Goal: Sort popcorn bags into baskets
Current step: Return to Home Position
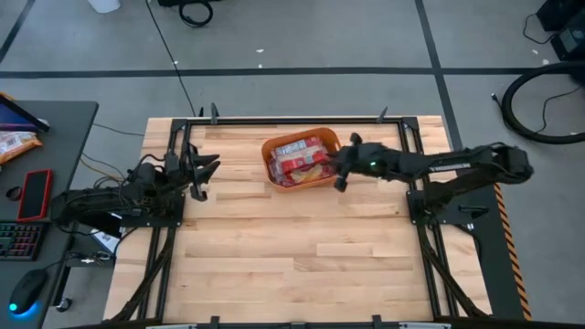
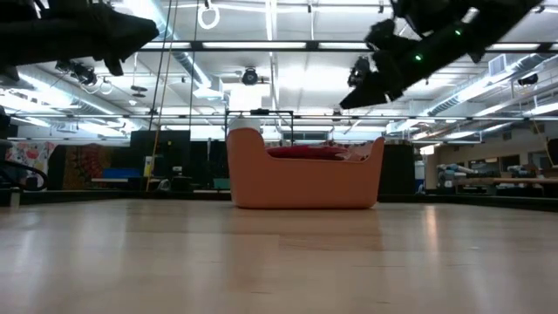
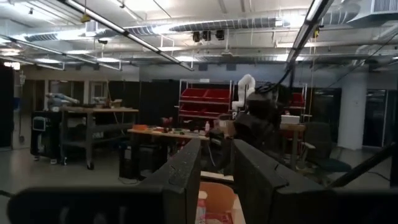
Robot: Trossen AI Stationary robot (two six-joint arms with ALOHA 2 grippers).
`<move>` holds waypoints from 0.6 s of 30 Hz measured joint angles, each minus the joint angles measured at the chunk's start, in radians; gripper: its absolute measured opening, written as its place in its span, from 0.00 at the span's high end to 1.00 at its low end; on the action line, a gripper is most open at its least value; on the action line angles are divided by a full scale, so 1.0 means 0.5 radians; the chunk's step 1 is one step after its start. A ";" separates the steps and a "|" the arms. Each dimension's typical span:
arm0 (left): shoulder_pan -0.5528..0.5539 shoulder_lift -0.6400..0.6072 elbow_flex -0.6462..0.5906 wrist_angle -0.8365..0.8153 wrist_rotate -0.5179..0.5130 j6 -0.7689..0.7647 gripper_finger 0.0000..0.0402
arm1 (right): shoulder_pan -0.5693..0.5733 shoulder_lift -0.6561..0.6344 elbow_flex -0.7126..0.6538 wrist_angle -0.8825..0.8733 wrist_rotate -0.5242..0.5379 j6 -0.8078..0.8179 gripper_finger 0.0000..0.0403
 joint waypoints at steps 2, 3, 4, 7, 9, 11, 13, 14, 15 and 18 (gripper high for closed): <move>0.000 0.000 -0.001 -0.011 -0.005 -0.047 0.77 | -0.083 -0.110 -0.143 0.134 -0.151 0.002 0.75; 0.000 0.001 -0.001 -0.010 -0.005 -0.050 0.77 | -0.130 -0.164 -0.205 0.184 -0.222 0.006 0.75; 0.000 -0.003 -0.001 -0.013 -0.005 -0.043 0.77 | -0.175 -0.209 -0.258 0.241 -0.278 0.013 0.75; -0.001 -0.036 -0.001 -0.034 -0.042 0.020 0.77 | -0.309 -0.330 -0.380 0.363 -0.412 0.055 0.75; -0.001 -0.072 -0.001 -0.056 -0.102 0.051 0.77 | -0.384 -0.384 -0.413 0.374 -0.485 0.106 0.76; 0.000 -0.114 -0.001 -0.082 -0.141 0.060 0.77 | -0.432 -0.427 -0.424 0.383 -0.545 0.146 0.76; 0.000 -0.166 -0.001 -0.166 -0.165 0.072 0.77 | -0.457 -0.456 -0.434 0.384 -0.568 0.161 0.76; 0.000 -0.198 -0.001 -0.226 -0.175 0.071 0.77 | -0.469 -0.470 -0.443 0.383 -0.569 0.161 0.76; 0.000 -0.229 -0.002 -0.284 -0.192 0.071 0.77 | -0.483 -0.485 -0.456 0.395 -0.571 0.159 0.76; 0.000 -0.344 -0.002 -0.418 -0.216 0.056 0.77 | -0.534 -0.532 -0.526 0.516 -0.571 0.173 0.76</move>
